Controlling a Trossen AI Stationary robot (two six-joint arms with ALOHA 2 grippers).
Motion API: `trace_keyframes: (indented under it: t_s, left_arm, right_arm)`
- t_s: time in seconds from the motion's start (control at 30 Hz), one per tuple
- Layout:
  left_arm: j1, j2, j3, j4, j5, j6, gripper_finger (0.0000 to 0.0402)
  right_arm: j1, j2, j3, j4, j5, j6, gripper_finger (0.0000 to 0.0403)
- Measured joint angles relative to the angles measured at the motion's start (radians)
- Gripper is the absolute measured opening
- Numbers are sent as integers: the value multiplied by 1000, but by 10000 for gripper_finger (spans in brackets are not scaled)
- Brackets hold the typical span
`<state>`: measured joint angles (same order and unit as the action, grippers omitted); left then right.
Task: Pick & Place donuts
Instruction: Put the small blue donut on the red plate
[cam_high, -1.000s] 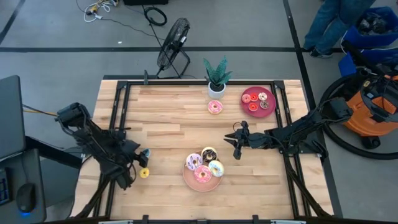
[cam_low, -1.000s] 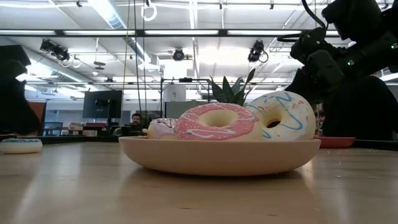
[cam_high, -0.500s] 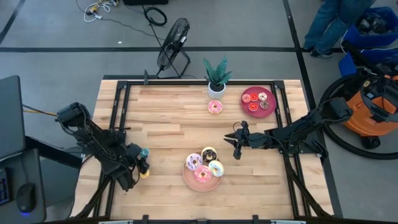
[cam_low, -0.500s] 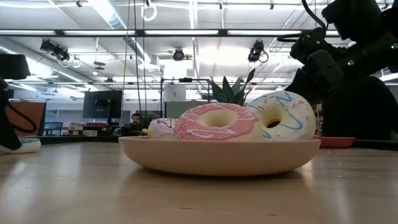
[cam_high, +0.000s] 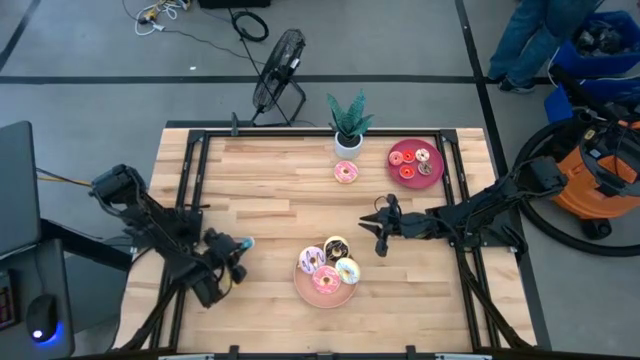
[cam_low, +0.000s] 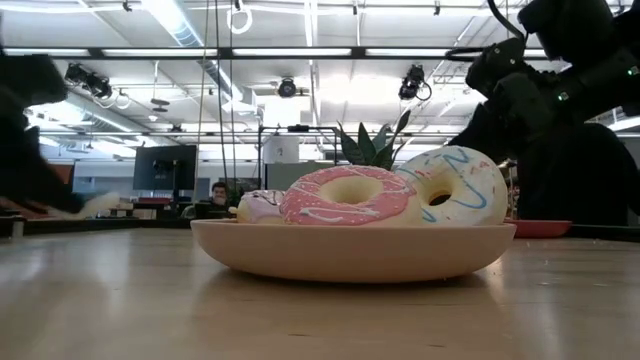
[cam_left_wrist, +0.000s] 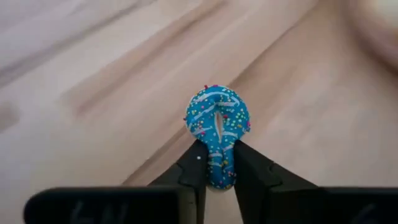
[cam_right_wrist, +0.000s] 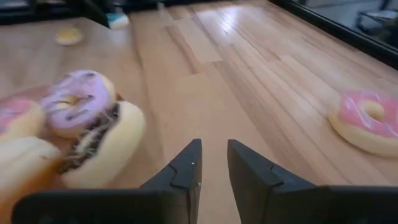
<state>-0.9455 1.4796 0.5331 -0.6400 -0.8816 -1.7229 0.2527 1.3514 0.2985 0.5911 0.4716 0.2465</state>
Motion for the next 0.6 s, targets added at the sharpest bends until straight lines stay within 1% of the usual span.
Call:
trace_keyframes:
  t_s: [0.1, 0.2, 0.3, 0.4, 0.47, 0.53, 0.6]
  left_arm:
    - [65, 0, 0, 170, -52, 236, 59]
    - [152, 0, 0, 407, -61, 550, 57]
    - [241, 0, 0, 664, -59, 871, 56]
    - [325, 0, 0, 899, -8, 1158, 56]
    - [379, 0, 2, 1013, 45, 1306, 56]
    - [432, 0, 19, 1068, 98, 1407, 56]
    - [479, 1, 48, 1082, 147, 1481, 56]
  right_arm:
    - [0, 0, 0, 45, -67, -44, 87]
    - [4, 0, 1, 97, -152, -96, 87]
    - [25, 0, 1, 140, -194, -158, 87]
    - [56, 0, 1, 166, -202, -213, 94]
    - [73, 0, 1, 183, -202, -248, 104]
    - [83, 0, 11, 181, -202, -264, 119]
    - [84, 0, 37, 176, -194, -259, 135]
